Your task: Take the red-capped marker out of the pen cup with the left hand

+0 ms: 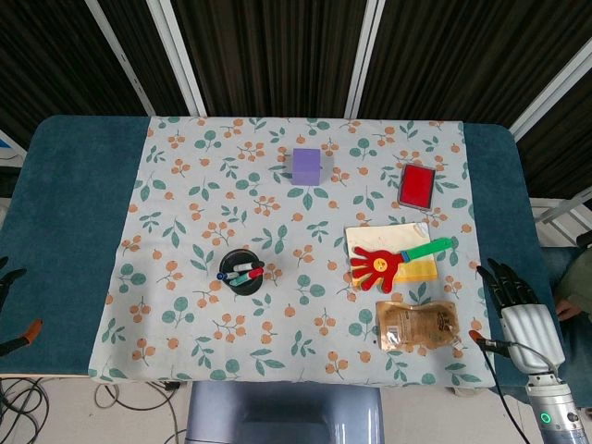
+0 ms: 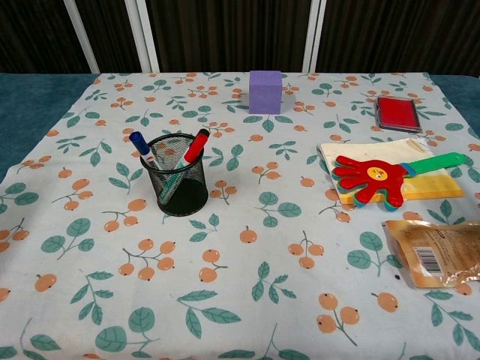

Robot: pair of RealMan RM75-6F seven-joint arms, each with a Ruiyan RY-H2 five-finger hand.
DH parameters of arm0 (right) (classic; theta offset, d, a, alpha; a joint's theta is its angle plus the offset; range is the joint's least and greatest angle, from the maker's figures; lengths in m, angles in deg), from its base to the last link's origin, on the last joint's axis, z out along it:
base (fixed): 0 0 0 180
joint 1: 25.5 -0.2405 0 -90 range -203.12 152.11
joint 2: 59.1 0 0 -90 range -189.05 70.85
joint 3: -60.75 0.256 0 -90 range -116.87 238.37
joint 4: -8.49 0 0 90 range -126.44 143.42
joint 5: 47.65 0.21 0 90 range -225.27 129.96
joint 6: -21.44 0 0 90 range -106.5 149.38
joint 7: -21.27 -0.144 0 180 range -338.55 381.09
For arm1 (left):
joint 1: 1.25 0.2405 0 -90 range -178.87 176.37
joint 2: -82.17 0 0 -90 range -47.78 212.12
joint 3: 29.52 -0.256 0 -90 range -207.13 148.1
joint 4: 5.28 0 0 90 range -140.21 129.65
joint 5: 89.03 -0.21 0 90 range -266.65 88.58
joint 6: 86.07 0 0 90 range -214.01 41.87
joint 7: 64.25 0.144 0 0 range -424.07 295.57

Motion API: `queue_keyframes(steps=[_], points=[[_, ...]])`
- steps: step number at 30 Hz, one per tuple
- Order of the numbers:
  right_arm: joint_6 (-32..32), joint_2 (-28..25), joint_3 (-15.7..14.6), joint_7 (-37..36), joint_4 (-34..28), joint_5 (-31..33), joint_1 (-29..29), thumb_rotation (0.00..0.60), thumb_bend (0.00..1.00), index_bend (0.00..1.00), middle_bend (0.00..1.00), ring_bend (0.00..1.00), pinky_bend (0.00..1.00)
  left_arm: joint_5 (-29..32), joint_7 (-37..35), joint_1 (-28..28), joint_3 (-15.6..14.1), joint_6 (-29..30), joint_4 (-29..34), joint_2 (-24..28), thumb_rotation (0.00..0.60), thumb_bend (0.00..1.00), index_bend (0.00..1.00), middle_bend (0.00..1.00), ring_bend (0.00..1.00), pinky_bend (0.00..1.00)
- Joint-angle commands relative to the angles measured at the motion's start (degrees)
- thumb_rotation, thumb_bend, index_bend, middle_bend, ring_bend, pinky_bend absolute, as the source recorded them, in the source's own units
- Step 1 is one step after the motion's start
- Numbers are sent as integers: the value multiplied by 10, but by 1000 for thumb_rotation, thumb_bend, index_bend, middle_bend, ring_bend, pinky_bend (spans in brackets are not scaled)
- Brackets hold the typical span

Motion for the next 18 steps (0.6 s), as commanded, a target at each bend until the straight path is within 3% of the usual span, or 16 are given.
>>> queue_keyframes(steps=[1, 18], points=[[-1, 0, 0, 0, 0, 0, 0, 600, 37, 75, 0, 32, 192, 0, 2, -1, 0, -2, 0, -1, 600, 191, 180, 47, 0, 0], [-1, -3, -2, 5, -3, 1, 2, 600, 37, 74, 0, 32, 192, -5, -8, -4, 0, -7, -2, -1, 600, 191, 170, 47, 0, 0]])
